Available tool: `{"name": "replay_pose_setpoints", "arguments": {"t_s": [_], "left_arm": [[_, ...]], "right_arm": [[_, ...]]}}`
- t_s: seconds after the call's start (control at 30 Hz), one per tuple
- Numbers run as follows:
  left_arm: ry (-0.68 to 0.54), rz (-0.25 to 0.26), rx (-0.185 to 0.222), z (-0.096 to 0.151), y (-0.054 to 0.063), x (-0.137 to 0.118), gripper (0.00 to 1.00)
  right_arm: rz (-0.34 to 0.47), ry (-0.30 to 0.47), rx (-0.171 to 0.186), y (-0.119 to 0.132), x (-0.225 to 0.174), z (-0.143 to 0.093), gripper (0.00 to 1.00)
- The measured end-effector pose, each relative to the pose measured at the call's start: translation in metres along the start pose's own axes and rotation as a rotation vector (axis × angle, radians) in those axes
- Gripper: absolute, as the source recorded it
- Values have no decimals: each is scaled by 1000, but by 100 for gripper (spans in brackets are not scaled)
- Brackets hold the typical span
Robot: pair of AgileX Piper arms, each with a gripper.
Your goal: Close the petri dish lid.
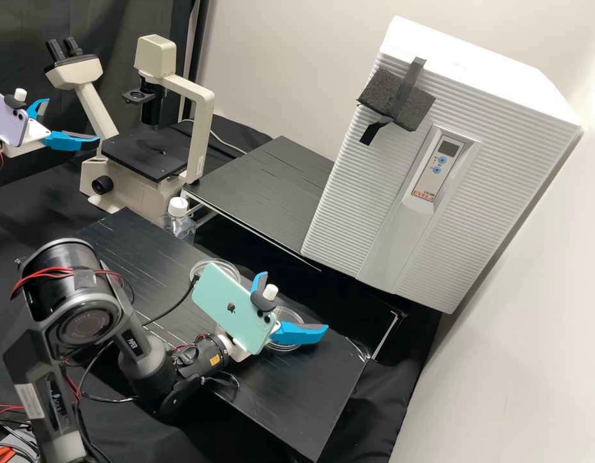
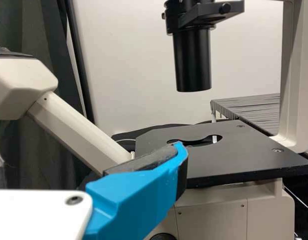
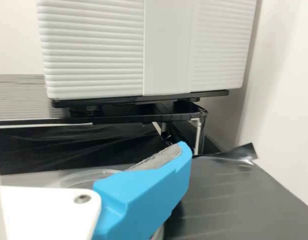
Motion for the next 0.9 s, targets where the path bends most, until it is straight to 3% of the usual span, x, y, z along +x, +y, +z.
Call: {"name": "replay_pose_setpoints", "arguments": {"t_s": [0.33,0.9], "left_arm": [[0,0,0,0,0,0,100],[0,0,0,0,0,0,100]], "right_arm": [[6,-30,0,1,-5,8,100],[-12,3,-14,-2,-14,10,100]]}}
